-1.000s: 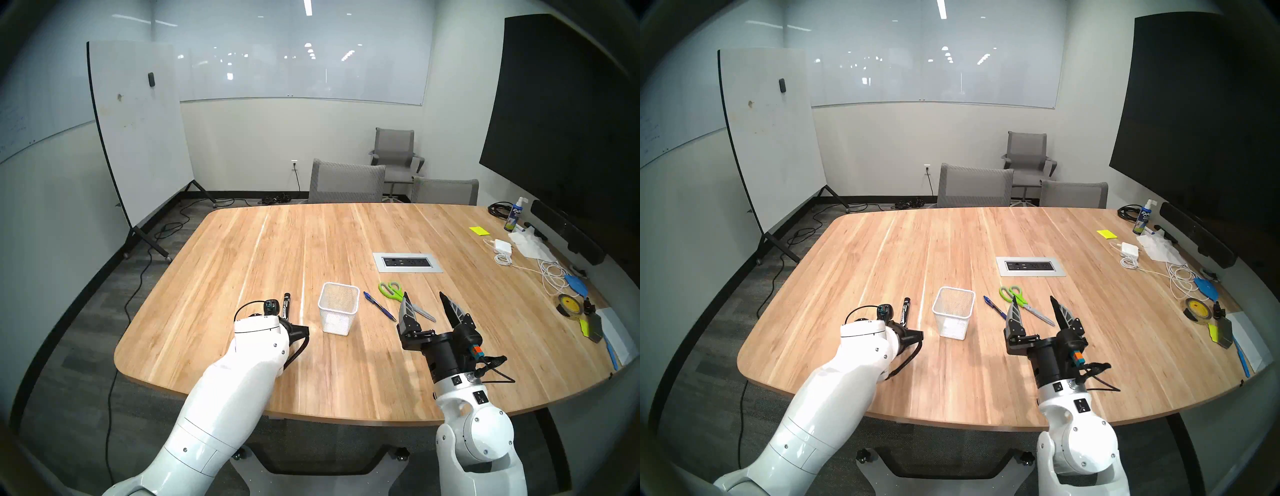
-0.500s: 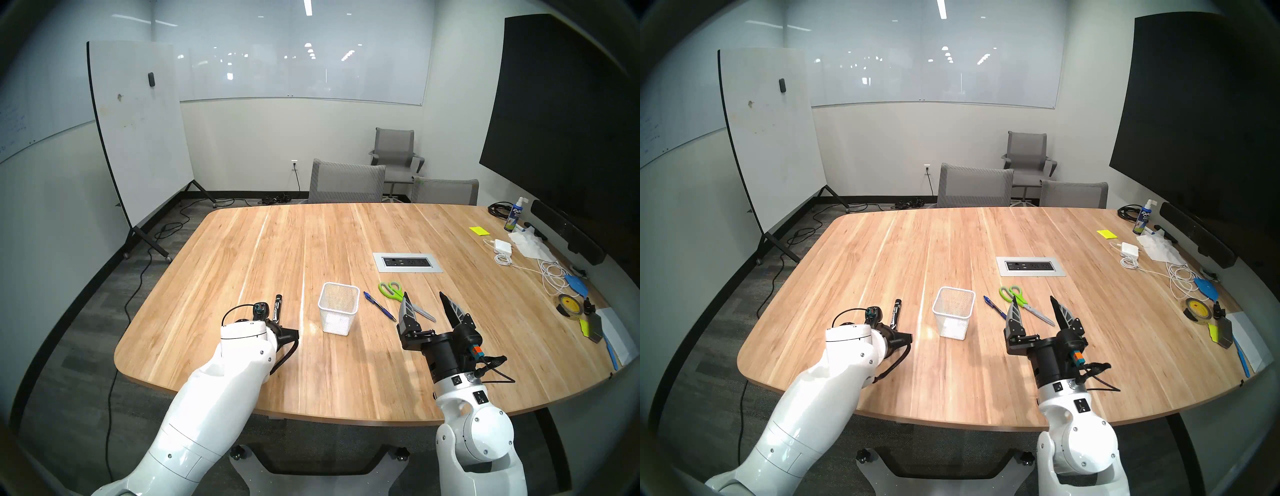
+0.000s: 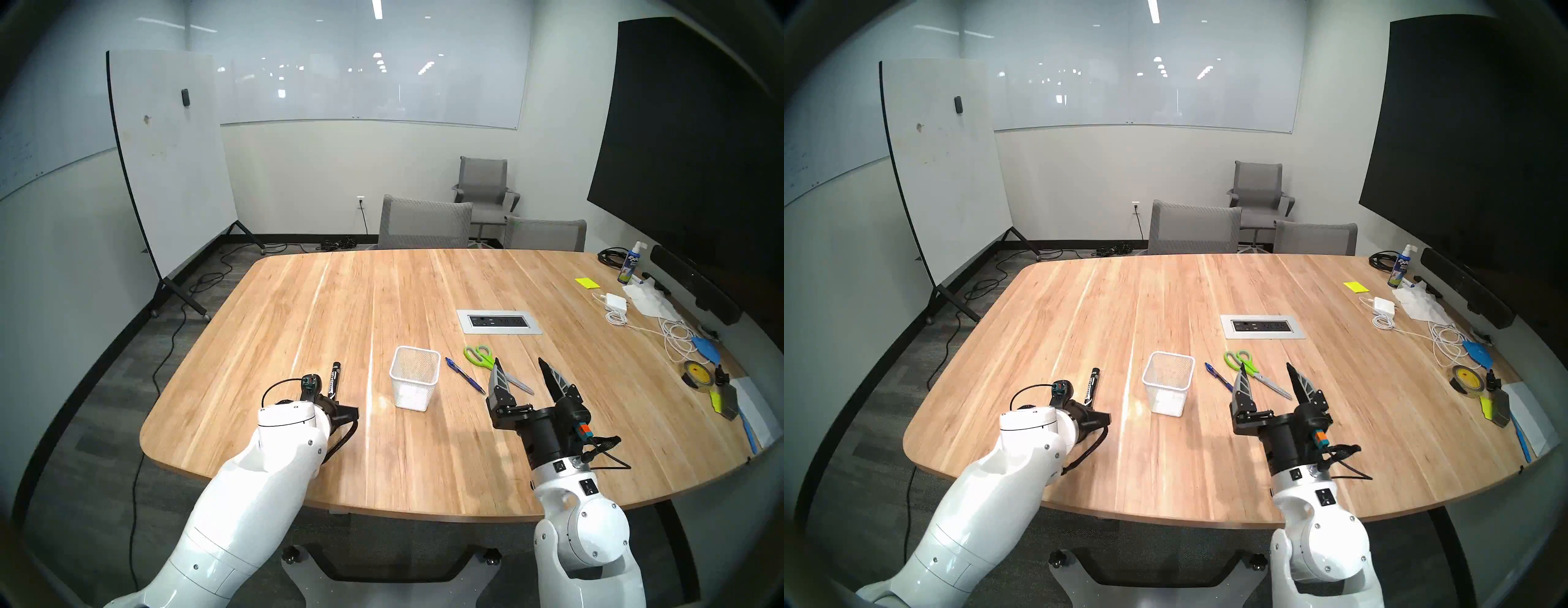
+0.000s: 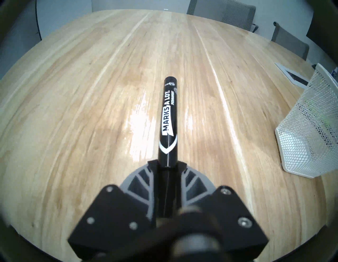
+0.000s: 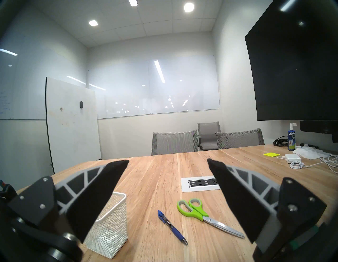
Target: Place the pen, the marker, and the scissors into the pen holder
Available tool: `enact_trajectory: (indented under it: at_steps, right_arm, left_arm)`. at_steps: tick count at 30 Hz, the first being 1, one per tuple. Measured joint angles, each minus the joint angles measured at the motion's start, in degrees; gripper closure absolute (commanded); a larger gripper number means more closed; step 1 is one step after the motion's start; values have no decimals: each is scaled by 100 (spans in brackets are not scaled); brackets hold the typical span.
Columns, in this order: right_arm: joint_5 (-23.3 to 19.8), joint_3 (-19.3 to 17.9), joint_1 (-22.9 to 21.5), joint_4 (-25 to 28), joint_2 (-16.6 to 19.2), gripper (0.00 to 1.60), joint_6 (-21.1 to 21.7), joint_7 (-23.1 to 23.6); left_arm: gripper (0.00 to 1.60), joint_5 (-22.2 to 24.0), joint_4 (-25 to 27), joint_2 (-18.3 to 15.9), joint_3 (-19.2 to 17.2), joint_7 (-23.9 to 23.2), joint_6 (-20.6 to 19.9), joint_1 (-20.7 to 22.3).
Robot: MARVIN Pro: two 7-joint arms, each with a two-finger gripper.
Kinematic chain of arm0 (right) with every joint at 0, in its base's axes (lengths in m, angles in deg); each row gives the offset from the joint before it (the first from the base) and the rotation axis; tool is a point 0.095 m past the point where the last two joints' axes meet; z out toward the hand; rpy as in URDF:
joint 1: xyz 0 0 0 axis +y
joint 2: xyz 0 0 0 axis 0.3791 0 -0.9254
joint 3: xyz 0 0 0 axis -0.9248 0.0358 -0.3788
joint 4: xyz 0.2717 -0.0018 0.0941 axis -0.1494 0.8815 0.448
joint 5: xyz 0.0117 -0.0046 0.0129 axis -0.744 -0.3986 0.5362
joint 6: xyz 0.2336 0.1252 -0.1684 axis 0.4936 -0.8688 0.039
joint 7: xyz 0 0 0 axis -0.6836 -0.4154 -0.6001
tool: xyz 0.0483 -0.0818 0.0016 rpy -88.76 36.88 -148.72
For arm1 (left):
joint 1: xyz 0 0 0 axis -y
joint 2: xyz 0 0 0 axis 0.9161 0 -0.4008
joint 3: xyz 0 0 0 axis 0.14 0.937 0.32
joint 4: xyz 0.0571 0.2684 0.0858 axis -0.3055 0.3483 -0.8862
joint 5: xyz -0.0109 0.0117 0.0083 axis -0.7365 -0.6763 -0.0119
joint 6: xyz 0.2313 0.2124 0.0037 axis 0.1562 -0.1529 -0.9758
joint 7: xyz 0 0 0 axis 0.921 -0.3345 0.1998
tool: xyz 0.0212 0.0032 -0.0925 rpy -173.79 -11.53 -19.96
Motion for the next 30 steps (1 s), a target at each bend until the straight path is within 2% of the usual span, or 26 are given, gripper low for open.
enact_trajectory:
  at_steps: [15,30]
  right_arm:
    - [0,0,0,0,0,0,0,0]
    - [0,0,0,0,0,0,0,0]
  left_arm:
    - [160,-107,308,-138,-47,-160,229,-42]
    - [160,-269,514,-317,-77,-378,545,-301]
